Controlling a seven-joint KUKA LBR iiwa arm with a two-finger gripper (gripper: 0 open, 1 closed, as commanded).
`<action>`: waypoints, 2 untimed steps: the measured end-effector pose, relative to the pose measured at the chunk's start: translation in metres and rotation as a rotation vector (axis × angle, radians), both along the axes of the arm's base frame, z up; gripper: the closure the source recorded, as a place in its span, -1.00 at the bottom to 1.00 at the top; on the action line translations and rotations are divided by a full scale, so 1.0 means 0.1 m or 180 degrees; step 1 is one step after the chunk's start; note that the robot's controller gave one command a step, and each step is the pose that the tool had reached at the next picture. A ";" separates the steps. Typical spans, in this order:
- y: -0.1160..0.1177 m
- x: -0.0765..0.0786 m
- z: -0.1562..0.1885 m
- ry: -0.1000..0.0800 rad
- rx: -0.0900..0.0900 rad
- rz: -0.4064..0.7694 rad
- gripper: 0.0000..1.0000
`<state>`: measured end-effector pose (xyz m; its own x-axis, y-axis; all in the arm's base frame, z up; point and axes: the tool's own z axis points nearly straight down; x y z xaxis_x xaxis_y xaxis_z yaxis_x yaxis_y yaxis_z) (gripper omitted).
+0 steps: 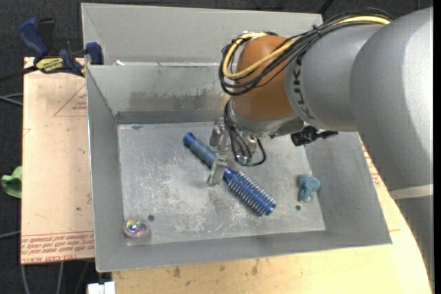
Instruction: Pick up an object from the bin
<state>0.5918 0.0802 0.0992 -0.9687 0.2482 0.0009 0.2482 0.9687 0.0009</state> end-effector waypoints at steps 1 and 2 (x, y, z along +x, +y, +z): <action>-0.09 -0.07 0.07 0.0000 -0.0002 -0.0720 -1.00; -0.16 -0.10 -0.30 0.0005 -0.0002 -0.1487 -1.00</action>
Offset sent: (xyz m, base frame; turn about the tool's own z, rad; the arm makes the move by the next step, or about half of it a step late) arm -0.0067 -0.0093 0.0071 0.2281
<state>0.5819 0.0638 0.0689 -0.7531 0.6578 0.0020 0.6578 0.7531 -0.0003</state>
